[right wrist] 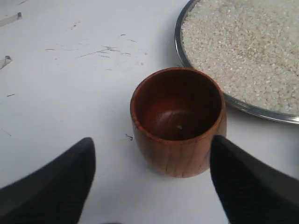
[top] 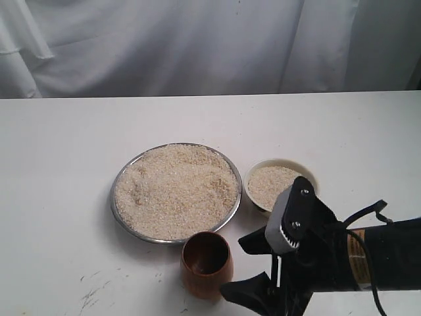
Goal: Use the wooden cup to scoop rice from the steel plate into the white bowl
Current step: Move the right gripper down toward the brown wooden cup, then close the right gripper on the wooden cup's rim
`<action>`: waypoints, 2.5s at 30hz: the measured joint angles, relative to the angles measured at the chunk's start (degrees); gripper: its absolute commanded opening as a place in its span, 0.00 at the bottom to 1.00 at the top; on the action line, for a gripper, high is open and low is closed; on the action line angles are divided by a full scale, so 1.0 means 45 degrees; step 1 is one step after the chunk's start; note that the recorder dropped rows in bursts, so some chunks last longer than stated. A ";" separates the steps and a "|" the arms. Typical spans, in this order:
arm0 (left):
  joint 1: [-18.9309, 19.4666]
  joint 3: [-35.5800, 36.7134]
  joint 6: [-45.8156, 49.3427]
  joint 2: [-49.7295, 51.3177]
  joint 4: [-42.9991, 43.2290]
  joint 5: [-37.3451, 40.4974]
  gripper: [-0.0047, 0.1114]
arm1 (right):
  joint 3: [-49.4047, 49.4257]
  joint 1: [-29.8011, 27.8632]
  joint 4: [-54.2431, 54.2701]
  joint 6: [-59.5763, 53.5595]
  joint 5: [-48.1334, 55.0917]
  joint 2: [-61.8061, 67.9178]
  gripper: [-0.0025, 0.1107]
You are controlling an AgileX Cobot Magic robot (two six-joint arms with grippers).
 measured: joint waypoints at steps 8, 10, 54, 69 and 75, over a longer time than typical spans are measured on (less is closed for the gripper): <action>0.0000 0.0000 0.0000 0.0000 0.0000 0.0000 0.04 | 0.0000 0.0640 0.0528 -0.0022 0.1313 0.0000 0.72; 0.0000 0.0000 0.0000 0.0000 0.0000 0.0000 0.04 | 0.0000 0.0763 0.0542 -0.0022 0.1400 0.0000 0.72; 0.0000 0.0000 0.0000 0.0000 0.0000 0.0000 0.04 | -0.1277 0.1467 0.2040 0.0192 0.2558 0.1648 0.76; 0.0000 0.0000 0.0000 0.0000 0.0000 0.0000 0.04 | -0.1621 0.1686 0.2040 0.0361 0.2605 0.2313 0.76; 0.0000 0.0000 0.0000 0.0000 0.0000 0.0000 0.04 | -0.2035 0.1686 0.1994 0.0872 0.2605 0.2790 0.76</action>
